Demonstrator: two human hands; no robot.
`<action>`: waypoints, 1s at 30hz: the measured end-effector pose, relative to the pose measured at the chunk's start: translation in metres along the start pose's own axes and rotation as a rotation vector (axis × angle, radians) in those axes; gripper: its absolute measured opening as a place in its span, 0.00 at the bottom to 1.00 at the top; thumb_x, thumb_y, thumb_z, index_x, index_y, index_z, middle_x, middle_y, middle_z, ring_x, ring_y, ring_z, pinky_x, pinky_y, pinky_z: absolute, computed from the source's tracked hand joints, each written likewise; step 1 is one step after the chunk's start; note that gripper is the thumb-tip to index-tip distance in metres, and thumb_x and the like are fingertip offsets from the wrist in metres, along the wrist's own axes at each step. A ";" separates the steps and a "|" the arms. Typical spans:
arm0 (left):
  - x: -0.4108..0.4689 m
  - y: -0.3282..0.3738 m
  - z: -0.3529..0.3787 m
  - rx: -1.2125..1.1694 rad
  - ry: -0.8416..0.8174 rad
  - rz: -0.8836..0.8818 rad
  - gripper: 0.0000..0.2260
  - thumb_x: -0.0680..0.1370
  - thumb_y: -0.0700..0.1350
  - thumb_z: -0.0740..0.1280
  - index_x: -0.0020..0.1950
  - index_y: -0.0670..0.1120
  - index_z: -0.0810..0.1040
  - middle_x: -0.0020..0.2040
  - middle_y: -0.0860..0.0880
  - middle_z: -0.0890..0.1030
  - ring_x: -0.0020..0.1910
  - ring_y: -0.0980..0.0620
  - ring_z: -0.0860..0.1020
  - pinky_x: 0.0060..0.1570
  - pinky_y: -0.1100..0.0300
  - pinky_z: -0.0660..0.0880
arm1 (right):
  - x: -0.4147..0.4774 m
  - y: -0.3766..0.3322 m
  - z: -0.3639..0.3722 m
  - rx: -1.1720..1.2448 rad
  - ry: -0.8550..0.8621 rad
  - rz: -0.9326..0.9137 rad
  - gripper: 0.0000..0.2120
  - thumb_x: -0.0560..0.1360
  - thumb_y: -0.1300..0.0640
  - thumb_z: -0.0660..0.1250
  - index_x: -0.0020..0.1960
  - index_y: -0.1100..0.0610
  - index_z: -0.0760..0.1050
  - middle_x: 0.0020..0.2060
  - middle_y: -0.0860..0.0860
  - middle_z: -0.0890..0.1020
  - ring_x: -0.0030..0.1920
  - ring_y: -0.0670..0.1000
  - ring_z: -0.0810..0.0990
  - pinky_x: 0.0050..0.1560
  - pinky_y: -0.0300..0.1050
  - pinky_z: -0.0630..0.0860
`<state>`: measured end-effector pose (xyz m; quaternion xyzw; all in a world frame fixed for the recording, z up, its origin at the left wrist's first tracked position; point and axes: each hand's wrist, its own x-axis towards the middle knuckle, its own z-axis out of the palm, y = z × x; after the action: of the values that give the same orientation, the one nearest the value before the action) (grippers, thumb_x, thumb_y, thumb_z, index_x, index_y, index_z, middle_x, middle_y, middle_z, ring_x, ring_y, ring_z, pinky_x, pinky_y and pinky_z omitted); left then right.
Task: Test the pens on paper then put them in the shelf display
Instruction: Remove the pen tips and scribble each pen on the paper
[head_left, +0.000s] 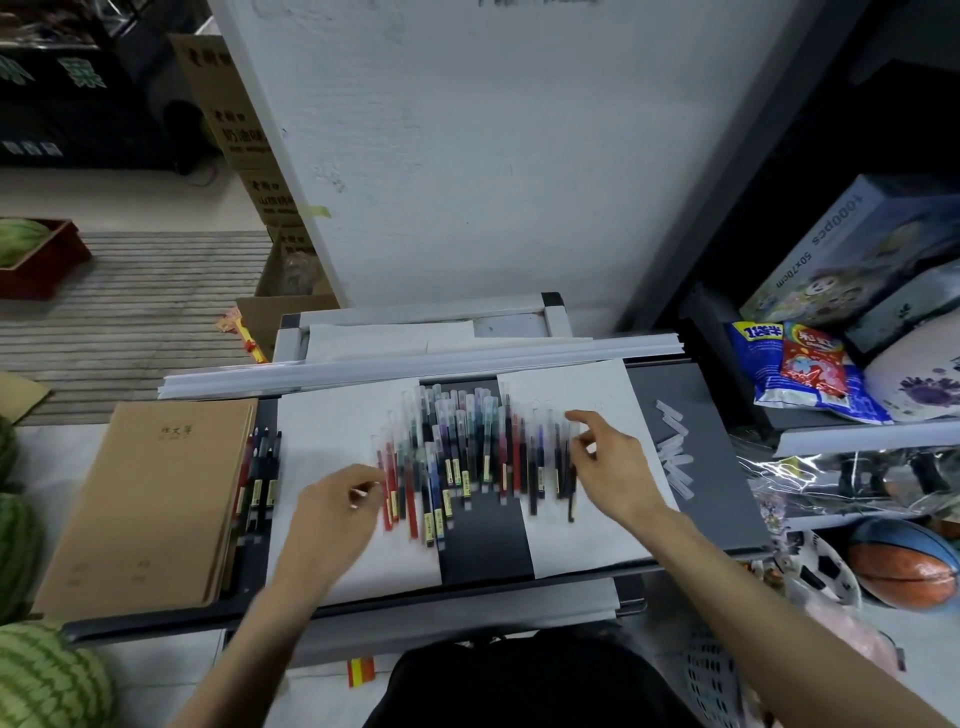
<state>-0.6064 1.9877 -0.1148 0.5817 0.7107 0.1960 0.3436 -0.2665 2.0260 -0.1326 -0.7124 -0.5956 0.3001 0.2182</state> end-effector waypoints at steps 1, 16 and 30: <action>0.007 -0.014 -0.008 0.061 0.052 -0.036 0.09 0.82 0.41 0.69 0.59 0.50 0.85 0.51 0.54 0.86 0.44 0.63 0.80 0.47 0.66 0.74 | 0.005 0.009 -0.002 -0.035 0.011 0.021 0.18 0.83 0.59 0.62 0.72 0.49 0.74 0.47 0.50 0.83 0.34 0.46 0.79 0.40 0.40 0.76; 0.063 -0.066 -0.038 0.463 0.188 -0.285 0.06 0.79 0.36 0.65 0.42 0.37 0.75 0.40 0.39 0.75 0.39 0.38 0.73 0.39 0.50 0.71 | 0.039 0.024 0.017 -0.218 -0.016 0.197 0.20 0.82 0.57 0.63 0.73 0.55 0.72 0.50 0.56 0.85 0.47 0.60 0.84 0.51 0.55 0.83; 0.058 -0.061 -0.038 0.461 0.171 -0.299 0.05 0.74 0.38 0.68 0.38 0.41 0.80 0.34 0.43 0.75 0.32 0.41 0.71 0.36 0.53 0.72 | 0.054 0.073 -0.056 -0.527 0.200 0.203 0.09 0.80 0.60 0.65 0.59 0.60 0.77 0.55 0.59 0.80 0.55 0.64 0.80 0.51 0.56 0.79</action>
<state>-0.6811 2.0326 -0.1450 0.5147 0.8408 0.0245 0.1661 -0.1695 2.0670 -0.1500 -0.8266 -0.5541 0.0836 0.0522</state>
